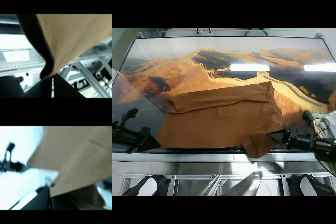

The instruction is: Fold the shirts.

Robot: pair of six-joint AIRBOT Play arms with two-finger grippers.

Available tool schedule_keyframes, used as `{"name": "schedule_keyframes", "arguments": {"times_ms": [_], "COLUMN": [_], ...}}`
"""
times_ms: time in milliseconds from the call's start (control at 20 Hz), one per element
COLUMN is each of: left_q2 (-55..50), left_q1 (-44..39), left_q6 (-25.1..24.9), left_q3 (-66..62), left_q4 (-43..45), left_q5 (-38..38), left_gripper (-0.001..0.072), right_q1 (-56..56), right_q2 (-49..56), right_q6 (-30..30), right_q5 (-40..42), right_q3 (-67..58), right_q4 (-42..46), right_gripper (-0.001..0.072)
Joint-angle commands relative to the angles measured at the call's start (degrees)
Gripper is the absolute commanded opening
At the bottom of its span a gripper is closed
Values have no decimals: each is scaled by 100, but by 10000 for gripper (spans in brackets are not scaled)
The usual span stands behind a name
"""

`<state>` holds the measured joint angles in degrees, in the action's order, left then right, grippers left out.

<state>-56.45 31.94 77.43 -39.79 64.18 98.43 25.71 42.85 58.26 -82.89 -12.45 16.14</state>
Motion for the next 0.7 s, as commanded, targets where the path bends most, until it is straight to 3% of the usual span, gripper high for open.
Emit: {"name": "schedule_keyframes", "arguments": {"times_ms": [0, 150, 450, 650], "left_q2": [-111, -885, -2487, -3447], "left_q1": [640, 402, -170, -553], "left_q6": [-2, -544, -378, -313], "left_q3": [-11, -435, -2205, -3314], "left_q4": [-81, -872, -839, -837], "left_q5": [-483, -612, -782, -710], "left_gripper": [19, 17, 17, 16], "right_q1": [-22, -22, -96, -946], "right_q2": [-275, 275, 1858, 3276], "right_q6": [323, -66, -1576, -2170], "right_q5": [837, 999, 1864, 2243], "right_q3": [-385, -522, -1270, -2551], "right_q4": [-205, -236, -997, -1340], "right_gripper": [16, 16, 16, 16]}}
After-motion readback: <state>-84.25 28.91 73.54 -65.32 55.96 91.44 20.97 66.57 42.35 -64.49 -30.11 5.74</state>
